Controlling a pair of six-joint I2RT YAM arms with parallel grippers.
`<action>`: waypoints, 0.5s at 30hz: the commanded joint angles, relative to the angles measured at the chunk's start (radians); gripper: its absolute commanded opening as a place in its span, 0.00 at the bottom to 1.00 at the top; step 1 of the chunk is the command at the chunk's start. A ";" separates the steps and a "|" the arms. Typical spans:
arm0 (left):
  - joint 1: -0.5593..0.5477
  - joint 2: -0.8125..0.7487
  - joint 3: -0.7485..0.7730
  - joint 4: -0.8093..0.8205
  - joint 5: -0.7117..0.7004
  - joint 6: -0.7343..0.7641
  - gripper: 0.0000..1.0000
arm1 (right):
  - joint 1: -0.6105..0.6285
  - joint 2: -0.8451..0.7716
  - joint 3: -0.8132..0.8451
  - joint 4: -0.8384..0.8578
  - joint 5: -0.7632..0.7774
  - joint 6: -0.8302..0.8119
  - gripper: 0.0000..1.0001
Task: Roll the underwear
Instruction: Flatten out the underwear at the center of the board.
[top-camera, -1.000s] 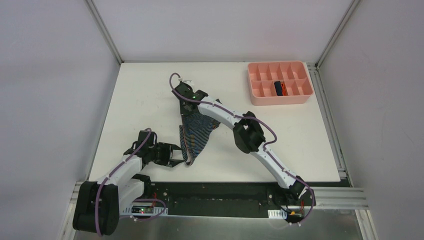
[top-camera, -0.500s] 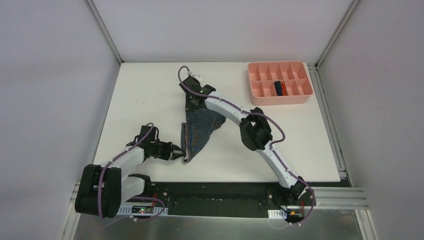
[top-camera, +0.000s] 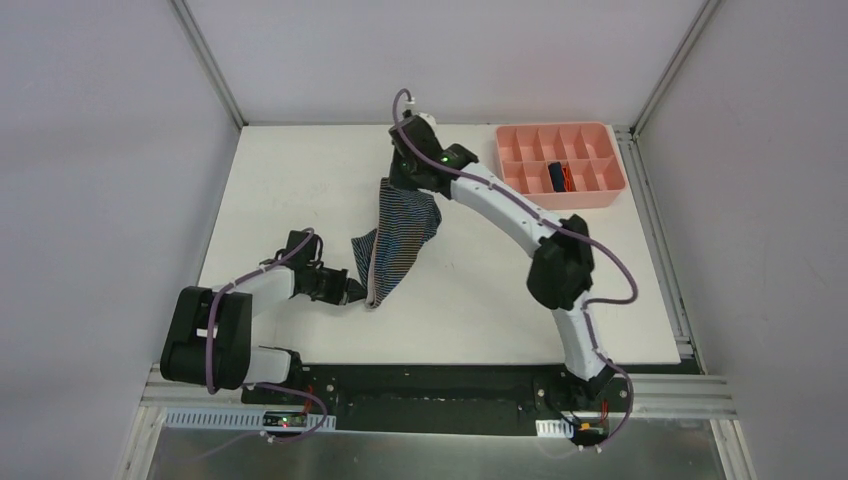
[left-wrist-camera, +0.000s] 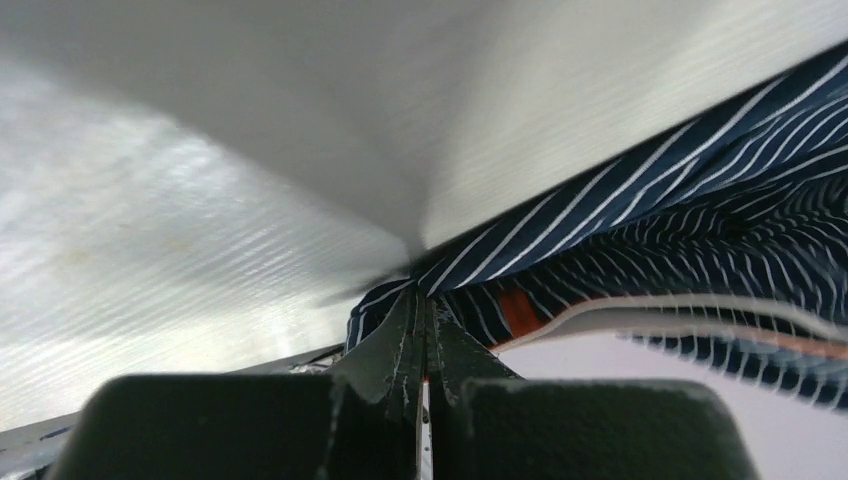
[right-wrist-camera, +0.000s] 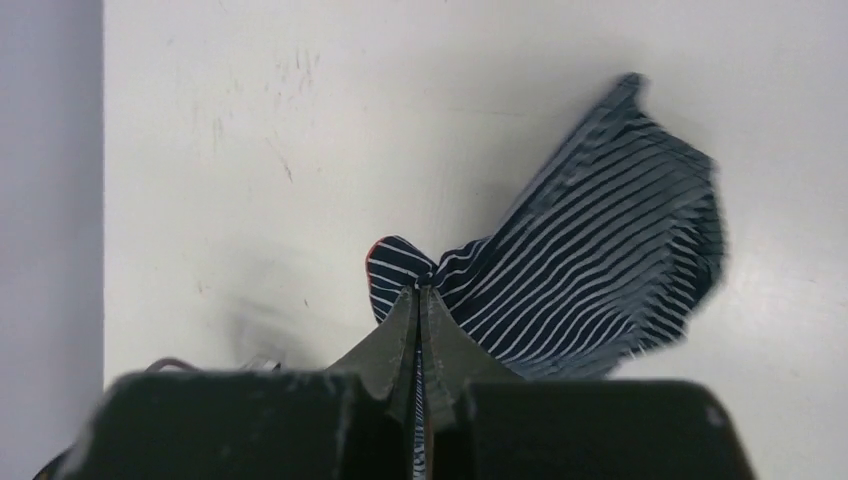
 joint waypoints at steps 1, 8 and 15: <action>-0.001 0.033 0.071 -0.062 0.016 0.032 0.00 | -0.033 -0.314 -0.213 0.076 0.034 -0.053 0.00; -0.001 0.095 0.121 -0.063 0.058 0.085 0.00 | -0.033 -0.855 -1.008 0.214 0.132 -0.028 0.00; -0.002 0.123 0.205 -0.115 0.117 0.181 0.21 | -0.028 -1.139 -1.456 0.137 0.103 0.215 0.52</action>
